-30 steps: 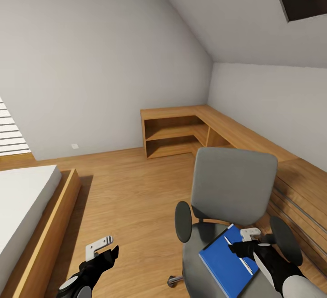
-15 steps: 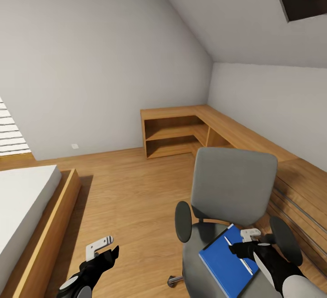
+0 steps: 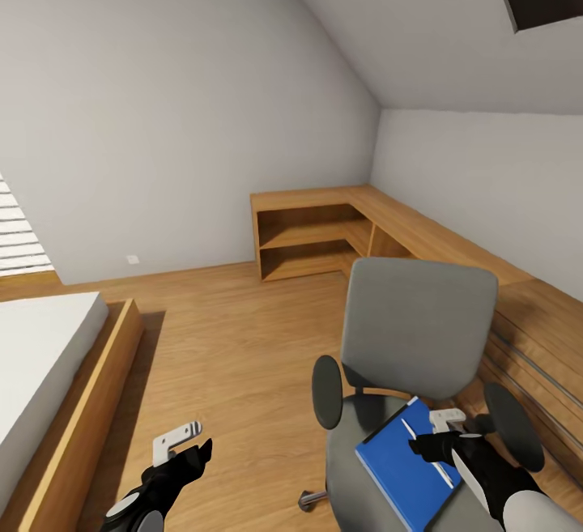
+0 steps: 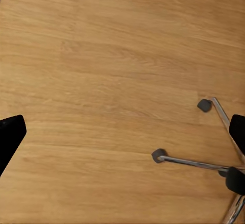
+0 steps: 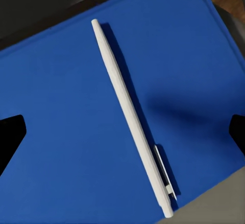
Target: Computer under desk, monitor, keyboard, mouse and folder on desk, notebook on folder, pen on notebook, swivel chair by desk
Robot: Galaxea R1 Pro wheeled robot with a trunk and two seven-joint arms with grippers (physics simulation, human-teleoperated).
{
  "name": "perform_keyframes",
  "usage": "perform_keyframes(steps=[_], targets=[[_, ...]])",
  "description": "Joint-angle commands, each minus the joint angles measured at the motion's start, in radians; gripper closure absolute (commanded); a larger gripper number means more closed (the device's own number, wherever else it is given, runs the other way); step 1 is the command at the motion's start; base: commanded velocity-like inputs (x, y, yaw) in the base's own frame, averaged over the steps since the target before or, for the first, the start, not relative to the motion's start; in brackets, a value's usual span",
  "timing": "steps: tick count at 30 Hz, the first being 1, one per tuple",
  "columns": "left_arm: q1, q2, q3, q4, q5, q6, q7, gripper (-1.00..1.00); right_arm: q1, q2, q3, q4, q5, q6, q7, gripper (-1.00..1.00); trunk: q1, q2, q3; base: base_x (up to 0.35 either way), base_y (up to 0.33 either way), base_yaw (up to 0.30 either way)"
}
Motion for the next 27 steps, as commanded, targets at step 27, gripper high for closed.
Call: perform_keyframes(steps=[27], targets=[[-0.001, 0.0, -0.002, 0.001, 0.01, 0.001, 0.01, -1.0, 0.0, -0.001, 0.003, -0.001, 0.003, 0.004, 0.002, -1.0, 0.061, -0.113, -0.051, 0.0, 0.0, 0.0]])
